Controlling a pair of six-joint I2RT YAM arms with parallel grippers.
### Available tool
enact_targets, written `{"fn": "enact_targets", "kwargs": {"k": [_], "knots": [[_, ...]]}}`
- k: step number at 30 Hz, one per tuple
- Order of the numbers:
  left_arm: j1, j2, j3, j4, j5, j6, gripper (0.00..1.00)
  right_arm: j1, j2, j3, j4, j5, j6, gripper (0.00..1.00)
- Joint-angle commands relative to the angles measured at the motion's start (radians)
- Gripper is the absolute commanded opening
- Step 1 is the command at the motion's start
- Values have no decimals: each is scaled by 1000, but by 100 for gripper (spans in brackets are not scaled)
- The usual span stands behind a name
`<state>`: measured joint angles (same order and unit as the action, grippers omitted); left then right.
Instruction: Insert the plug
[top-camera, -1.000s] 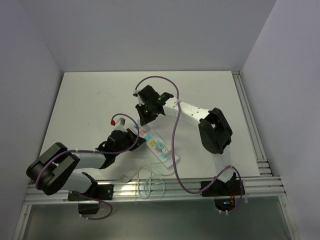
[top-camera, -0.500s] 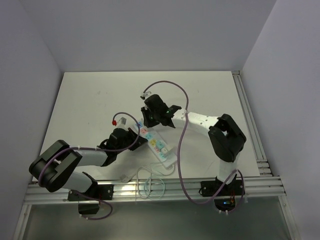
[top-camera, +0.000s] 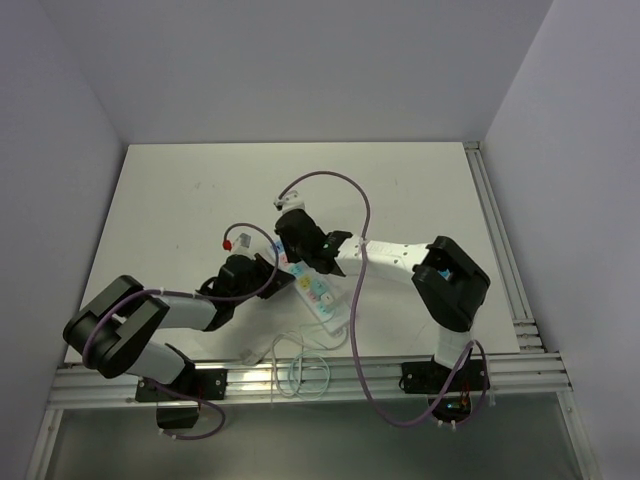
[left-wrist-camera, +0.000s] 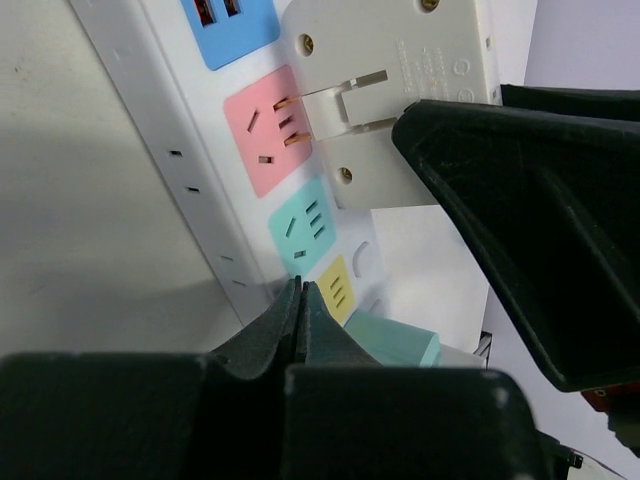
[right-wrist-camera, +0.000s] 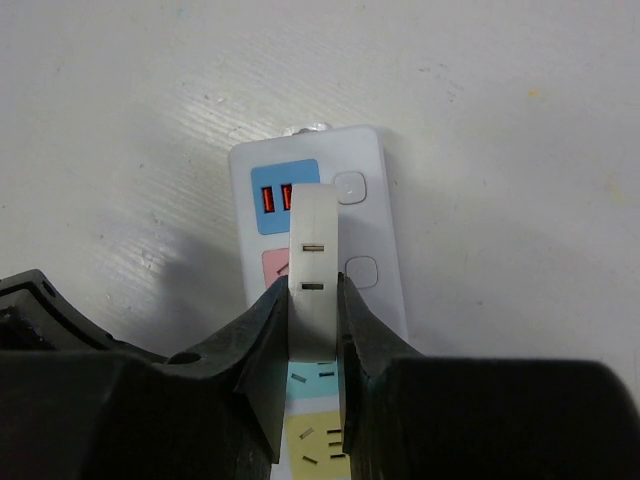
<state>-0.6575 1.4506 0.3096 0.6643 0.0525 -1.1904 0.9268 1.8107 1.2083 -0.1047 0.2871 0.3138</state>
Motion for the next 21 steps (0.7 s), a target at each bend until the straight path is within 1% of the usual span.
{"fn": "enact_targets", "kwargs": {"k": [1, 8, 12, 15, 18, 21], "knots": [[6, 21, -12, -37, -11, 8, 0, 21, 75, -33, -64, 78, 30, 0], [29, -5, -47, -32, -23, -9, 0, 49, 114, -56, -75, 76, 65, 0], [44, -65, -60, -63, -43, 0, 0, 58, 142, -82, -52, 64, 79, 0], [56, -88, -58, -98, -48, 12, 0, 72, 185, -70, -70, 87, 87, 0], [68, -108, -61, -109, -48, 20, 0, 79, 220, -64, -75, 99, 76, 0], [73, -102, -61, -101, -48, 22, 0, 102, 243, -35, -118, 112, 64, 0]]}}
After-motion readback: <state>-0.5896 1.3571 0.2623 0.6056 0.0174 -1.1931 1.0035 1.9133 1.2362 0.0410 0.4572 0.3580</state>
